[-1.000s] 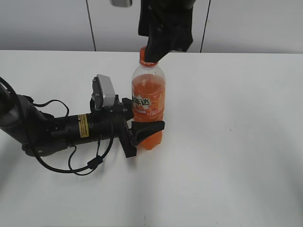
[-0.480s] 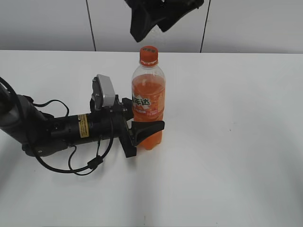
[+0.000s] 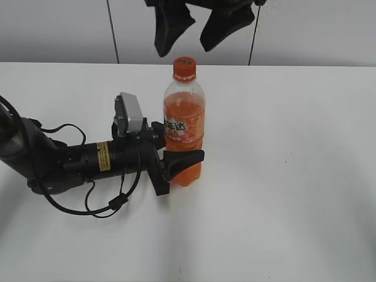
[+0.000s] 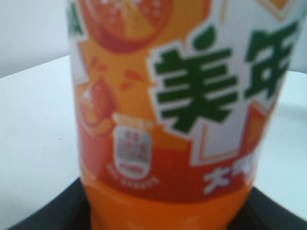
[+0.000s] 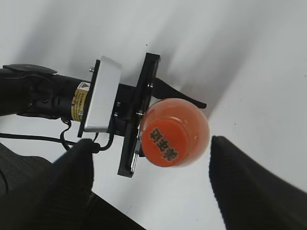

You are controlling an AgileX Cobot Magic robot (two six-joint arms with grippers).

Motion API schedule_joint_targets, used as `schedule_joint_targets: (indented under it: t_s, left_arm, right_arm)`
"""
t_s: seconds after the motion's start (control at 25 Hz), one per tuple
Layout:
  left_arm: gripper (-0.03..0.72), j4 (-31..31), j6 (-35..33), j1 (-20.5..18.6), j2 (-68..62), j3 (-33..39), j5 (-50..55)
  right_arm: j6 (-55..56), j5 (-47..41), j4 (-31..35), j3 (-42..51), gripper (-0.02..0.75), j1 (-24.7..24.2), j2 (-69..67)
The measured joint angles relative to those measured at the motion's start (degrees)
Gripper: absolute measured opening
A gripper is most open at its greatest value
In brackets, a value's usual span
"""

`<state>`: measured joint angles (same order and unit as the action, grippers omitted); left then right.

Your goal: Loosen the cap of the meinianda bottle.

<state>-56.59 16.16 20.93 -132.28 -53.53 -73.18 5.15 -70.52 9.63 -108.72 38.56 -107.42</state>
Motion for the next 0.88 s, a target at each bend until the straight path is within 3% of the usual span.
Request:
schedule_joint_targets:
  t_s: [0.88]
  left_arm:
    - [0.395,0.0,0.05,0.0,0.0,0.0,0.04]
  right_arm:
    - [-0.56,0.0,-2.01,0.0,0.566,0.0,-4.04]
